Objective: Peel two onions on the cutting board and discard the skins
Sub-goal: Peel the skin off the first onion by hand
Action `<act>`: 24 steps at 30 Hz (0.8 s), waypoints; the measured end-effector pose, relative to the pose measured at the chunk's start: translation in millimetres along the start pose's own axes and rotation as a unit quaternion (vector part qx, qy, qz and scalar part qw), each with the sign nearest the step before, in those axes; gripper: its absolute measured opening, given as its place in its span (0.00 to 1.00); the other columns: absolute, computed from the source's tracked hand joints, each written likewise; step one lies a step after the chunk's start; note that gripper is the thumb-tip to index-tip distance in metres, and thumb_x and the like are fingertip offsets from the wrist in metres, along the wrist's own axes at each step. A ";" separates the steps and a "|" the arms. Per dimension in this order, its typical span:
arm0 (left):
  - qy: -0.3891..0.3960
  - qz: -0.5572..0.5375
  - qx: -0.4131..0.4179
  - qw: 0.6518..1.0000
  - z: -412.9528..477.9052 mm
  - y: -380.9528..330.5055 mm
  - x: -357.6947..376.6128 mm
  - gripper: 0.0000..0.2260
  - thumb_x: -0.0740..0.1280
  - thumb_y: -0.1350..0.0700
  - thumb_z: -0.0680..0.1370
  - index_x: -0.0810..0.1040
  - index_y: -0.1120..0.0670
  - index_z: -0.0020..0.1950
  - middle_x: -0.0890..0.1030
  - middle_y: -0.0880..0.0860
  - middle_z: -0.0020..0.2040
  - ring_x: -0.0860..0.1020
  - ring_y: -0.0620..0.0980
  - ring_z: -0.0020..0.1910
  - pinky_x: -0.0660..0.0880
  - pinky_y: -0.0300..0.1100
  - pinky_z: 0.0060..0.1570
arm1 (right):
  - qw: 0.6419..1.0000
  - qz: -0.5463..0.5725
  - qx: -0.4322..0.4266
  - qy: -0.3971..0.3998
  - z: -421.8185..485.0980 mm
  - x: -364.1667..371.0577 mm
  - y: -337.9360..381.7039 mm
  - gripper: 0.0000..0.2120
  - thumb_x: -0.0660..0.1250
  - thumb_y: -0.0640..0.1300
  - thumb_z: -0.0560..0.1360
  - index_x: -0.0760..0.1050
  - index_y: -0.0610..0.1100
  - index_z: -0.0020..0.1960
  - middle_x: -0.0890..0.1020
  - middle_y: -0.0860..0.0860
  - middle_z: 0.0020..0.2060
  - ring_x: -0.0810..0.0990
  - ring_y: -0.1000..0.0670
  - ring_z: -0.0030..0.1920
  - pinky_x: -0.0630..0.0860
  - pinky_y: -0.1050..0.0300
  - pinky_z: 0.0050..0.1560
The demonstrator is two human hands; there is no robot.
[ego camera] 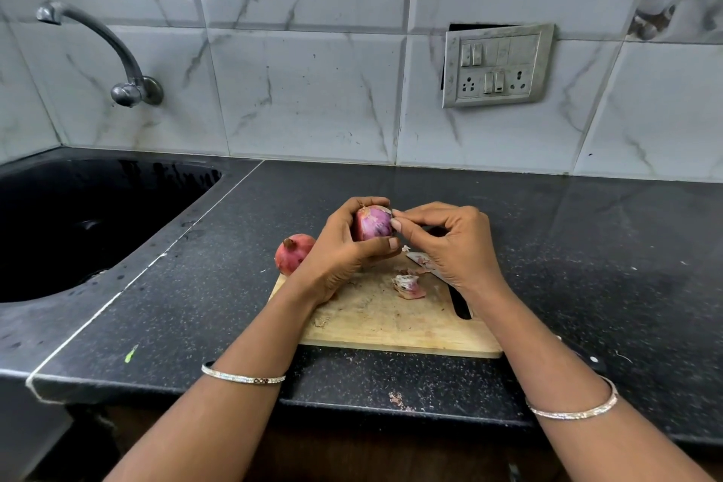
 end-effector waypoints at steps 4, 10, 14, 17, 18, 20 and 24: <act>-0.009 0.031 0.009 0.999 1.6 2.5 -2.6 0.28 0.79 0.62 0.67 0.76 0.56 0.66 0.79 0.62 0.63 0.79 0.64 0.62 0.80 0.61 0.59 | 1.000 -0.004 -0.003 -0.003 -1.3 0.3 1.3 0.04 0.78 0.39 0.73 0.88 0.43 0.47 0.87 0.53 0.40 0.86 0.55 0.41 0.83 0.55 0.43; -0.011 0.045 0.014 0.999 2.8 3.0 -2.7 0.29 0.80 0.60 0.66 0.77 0.57 0.65 0.79 0.63 0.62 0.79 0.66 0.62 0.80 0.61 0.58 | 0.999 -0.038 -0.019 -0.028 -5.3 2.6 7.0 0.02 0.77 0.37 0.72 0.87 0.43 0.43 0.85 0.53 0.36 0.83 0.54 0.38 0.79 0.61 0.40; -0.018 0.098 0.033 0.995 2.0 -2.5 -3.5 0.28 0.80 0.58 0.66 0.78 0.55 0.64 0.81 0.59 0.60 0.81 0.59 0.59 0.82 0.49 0.57 | 0.993 -0.101 -0.048 -0.043 -6.7 4.6 12.5 0.02 0.75 0.37 0.71 0.85 0.43 0.41 0.83 0.53 0.34 0.81 0.54 0.35 0.79 0.53 0.38; -0.016 0.096 0.036 0.995 1.5 -4.0 -2.6 0.28 0.80 0.59 0.66 0.77 0.54 0.64 0.80 0.58 0.60 0.82 0.56 0.57 0.82 0.47 0.54 | 0.990 -0.121 -0.053 -0.048 -6.6 4.1 13.6 0.02 0.74 0.38 0.72 0.84 0.43 0.42 0.82 0.53 0.35 0.81 0.54 0.36 0.79 0.52 0.38; -0.014 0.090 0.035 0.995 1.1 -4.1 -1.8 0.28 0.80 0.59 0.66 0.77 0.55 0.64 0.80 0.58 0.61 0.83 0.55 0.56 0.82 0.46 0.52 | 0.990 -0.125 -0.051 -0.051 -6.7 3.2 13.5 0.02 0.74 0.38 0.72 0.83 0.43 0.42 0.82 0.53 0.36 0.81 0.54 0.36 0.80 0.52 0.39; -0.005 0.076 0.028 0.997 0.4 -3.0 -0.3 0.28 0.81 0.60 0.66 0.77 0.55 0.64 0.79 0.60 0.61 0.83 0.57 0.56 0.83 0.51 0.52 | 0.989 -0.127 -0.044 -0.059 -6.5 1.0 12.8 0.02 0.73 0.37 0.72 0.83 0.43 0.42 0.82 0.53 0.37 0.81 0.54 0.37 0.80 0.53 0.39; 0.013 0.035 0.003 0.999 1.5 2.7 1.5 0.28 0.80 0.62 0.66 0.76 0.54 0.64 0.78 0.62 0.62 0.82 0.63 0.56 0.81 0.62 0.56 | 0.987 -0.138 -0.027 -0.075 -5.4 -4.5 8.1 0.03 0.73 0.36 0.72 0.83 0.43 0.42 0.82 0.53 0.36 0.81 0.56 0.37 0.79 0.57 0.39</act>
Point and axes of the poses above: each hand's wrist, its own z-axis towards the middle knuckle, its own x-axis out of the palm, y = z × x, the point moved 8 cm from there along z, towards the middle knuckle
